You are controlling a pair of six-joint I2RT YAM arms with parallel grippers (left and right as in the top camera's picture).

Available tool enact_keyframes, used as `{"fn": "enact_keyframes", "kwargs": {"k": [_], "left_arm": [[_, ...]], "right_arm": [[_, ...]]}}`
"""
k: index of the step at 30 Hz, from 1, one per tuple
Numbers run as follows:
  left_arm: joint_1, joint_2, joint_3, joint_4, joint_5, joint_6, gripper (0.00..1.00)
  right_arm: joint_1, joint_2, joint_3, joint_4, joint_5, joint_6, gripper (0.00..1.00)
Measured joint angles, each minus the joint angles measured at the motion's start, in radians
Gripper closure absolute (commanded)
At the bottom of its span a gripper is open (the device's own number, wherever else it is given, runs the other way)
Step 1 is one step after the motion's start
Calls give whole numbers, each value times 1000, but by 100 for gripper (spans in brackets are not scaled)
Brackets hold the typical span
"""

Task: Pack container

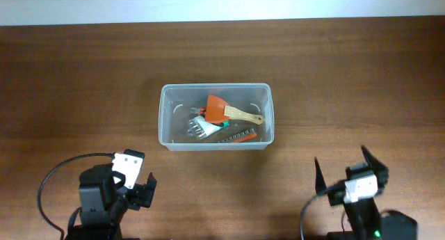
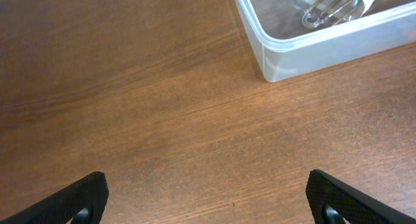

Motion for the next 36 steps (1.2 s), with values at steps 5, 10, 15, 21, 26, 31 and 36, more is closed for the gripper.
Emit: {"fn": "enact_keyframes", "kwargs": {"k": [5, 10, 15, 21, 26, 31, 36], "left_arm": [[0, 0, 0, 0, 0, 0, 1], [0, 0, 0, 0, 0, 0, 1], [0, 0, 0, -3, 0, 0, 1], [0, 0, 0, -1, 0, 0, 1], [0, 0, 0, -1, 0, 0, 1], [0, 0, 0, -1, 0, 0, 1], [0, 0, 0, -1, 0, 0, 1]], "right_arm": [[0, 3, -235, 425, 13, 0, 1], [0, 3, -370, 533, 24, 7, 1], [-7, 6, -399, 427, 62, 78, 1], [-37, 6, -399, 423, 112, 124, 1], [-37, 6, -399, 423, 120, 135, 1], [-37, 6, -399, 423, 124, 140, 1], [-37, 6, -399, 423, 127, 142, 1]]}}
